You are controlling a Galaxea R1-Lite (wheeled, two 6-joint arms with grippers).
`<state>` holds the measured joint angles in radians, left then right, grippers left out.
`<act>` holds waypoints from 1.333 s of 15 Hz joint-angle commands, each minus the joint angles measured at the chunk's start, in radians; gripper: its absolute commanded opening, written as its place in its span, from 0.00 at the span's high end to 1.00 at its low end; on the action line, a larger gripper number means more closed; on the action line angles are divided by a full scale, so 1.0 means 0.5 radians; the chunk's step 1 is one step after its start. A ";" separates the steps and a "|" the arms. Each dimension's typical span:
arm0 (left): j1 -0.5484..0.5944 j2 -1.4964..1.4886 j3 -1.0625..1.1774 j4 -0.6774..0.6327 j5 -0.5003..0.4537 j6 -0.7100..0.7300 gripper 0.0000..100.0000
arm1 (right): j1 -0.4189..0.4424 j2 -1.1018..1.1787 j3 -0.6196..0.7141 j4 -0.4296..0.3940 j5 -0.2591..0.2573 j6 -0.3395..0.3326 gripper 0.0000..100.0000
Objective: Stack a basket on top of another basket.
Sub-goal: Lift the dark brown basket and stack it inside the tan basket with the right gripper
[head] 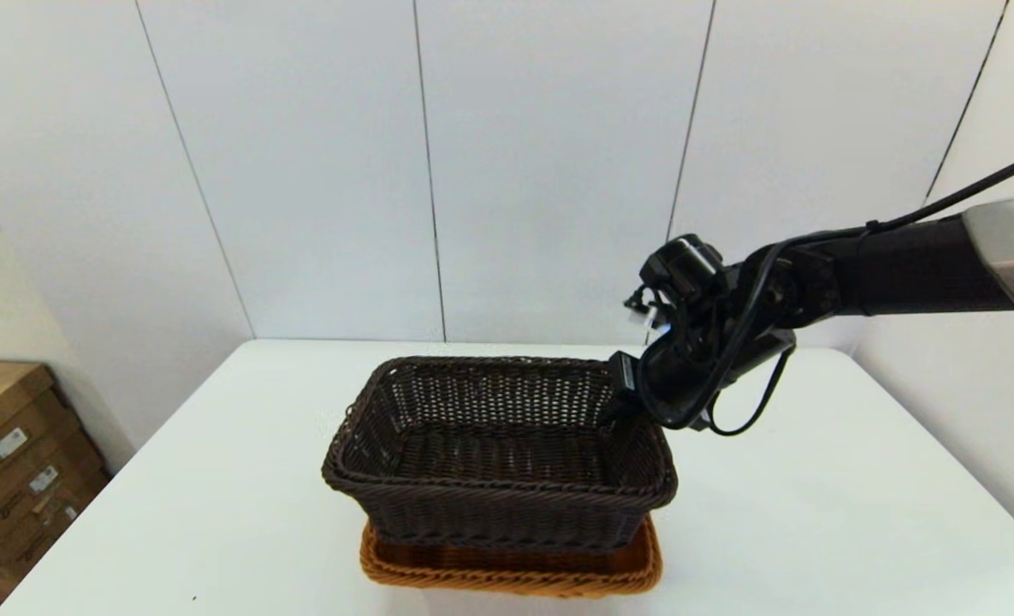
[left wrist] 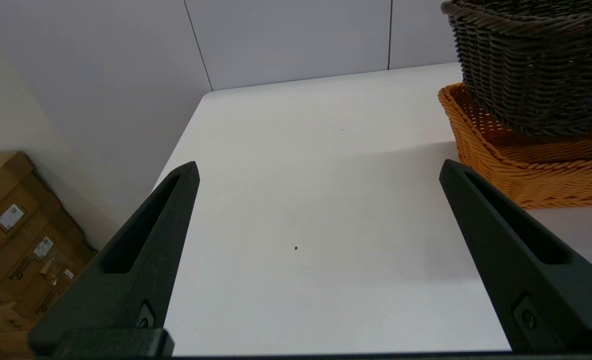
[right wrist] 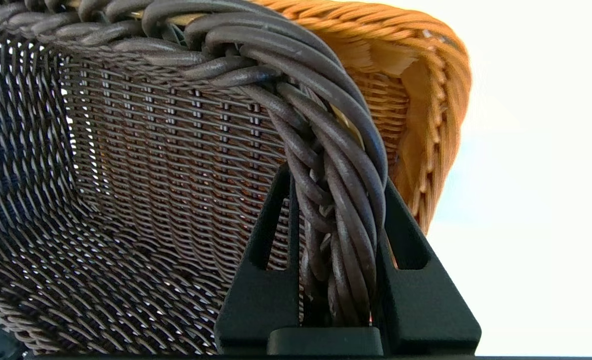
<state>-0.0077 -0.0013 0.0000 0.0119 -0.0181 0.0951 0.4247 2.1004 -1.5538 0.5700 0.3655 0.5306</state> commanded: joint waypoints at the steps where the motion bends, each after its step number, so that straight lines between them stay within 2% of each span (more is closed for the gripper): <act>1: 0.000 -0.001 0.003 -0.002 -0.001 0.000 0.00 | 0.007 0.042 0.000 -0.029 0.002 0.006 1.00; 20: 0.000 -0.001 0.003 0.001 -0.001 0.000 0.00 | -0.089 0.153 -0.062 -0.054 0.008 -0.021 1.00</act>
<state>-0.0077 -0.0013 0.0000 0.0119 -0.0183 0.0947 0.3857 2.1740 -1.5866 0.5391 0.3670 0.5177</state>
